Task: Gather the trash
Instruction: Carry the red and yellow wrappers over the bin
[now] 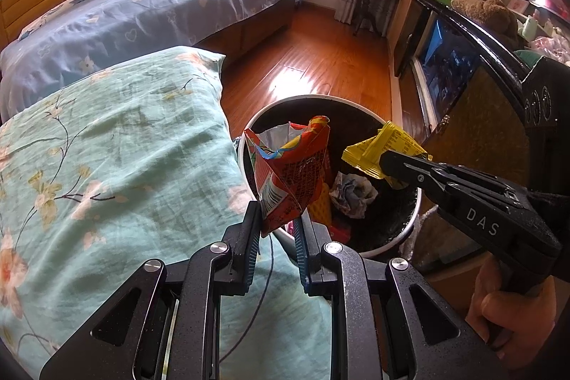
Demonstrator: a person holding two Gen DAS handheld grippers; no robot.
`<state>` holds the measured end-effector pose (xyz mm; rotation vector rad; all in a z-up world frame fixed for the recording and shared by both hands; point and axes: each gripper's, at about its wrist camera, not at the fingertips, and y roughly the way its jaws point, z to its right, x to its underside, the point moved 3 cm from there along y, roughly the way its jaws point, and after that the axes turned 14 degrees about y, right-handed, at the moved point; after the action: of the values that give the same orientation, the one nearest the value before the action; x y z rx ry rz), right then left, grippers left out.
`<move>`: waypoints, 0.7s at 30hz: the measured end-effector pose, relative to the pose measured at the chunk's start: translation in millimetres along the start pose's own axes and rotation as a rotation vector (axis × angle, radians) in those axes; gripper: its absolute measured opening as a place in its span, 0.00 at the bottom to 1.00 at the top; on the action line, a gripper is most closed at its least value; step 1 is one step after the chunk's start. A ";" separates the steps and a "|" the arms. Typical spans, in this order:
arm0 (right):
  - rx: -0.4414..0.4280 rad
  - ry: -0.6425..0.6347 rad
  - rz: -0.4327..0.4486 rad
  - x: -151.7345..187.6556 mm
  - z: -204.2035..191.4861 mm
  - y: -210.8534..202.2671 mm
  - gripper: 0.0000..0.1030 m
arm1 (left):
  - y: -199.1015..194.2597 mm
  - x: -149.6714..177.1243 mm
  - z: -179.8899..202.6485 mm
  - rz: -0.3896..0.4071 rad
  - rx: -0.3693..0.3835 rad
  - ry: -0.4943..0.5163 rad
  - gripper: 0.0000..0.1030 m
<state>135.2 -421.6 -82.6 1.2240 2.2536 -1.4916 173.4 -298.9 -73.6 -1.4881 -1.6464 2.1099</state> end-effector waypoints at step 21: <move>-0.001 0.007 -0.004 -3.0 2.9 2.0 0.02 | 8.1 -8.8 5.7 -0.009 -0.001 0.019 0.17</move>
<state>137.7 -425.3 -83.7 1.2273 2.2626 -1.4896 177.8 -311.3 -74.6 -1.4938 -1.6450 2.0846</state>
